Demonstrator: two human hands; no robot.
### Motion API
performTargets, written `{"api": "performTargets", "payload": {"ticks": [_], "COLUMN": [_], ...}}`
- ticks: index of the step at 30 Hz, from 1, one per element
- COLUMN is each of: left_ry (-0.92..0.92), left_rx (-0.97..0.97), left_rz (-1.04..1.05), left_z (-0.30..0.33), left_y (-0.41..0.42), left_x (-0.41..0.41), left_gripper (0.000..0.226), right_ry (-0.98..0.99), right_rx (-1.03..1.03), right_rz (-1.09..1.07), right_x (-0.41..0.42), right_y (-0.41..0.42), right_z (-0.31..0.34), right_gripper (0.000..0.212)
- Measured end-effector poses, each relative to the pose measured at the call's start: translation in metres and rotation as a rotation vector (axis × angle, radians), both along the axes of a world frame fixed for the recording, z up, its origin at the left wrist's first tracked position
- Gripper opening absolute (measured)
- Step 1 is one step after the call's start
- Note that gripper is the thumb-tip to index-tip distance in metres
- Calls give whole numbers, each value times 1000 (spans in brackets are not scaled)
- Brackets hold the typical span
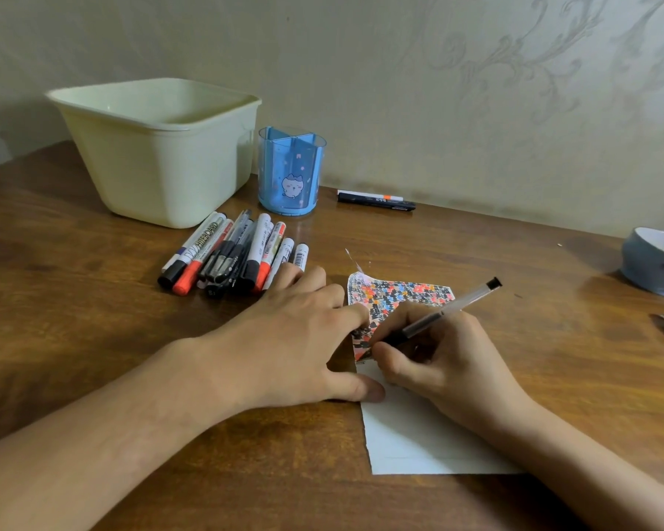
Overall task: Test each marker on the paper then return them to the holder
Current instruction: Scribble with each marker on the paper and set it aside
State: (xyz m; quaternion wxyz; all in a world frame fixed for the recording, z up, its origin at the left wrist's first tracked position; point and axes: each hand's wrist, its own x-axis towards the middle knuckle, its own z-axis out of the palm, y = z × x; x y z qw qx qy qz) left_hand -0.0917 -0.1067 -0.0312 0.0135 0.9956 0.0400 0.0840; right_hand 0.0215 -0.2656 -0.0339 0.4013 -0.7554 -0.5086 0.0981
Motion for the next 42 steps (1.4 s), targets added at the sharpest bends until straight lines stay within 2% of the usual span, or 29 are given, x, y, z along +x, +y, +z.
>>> {"api": "performTargets", "payload": {"ticks": [42], "left_ry": [22], "left_rx": [-17], "left_rz": [-2], "left_z": [-1], "left_y": [1], "left_x": [1], "left_gripper": [79], "right_ry": [41], "right_rx": [11], "right_rz": [-25], "right_x": [5], "right_y": [-2], "right_z": [-3], "right_gripper": [17]}}
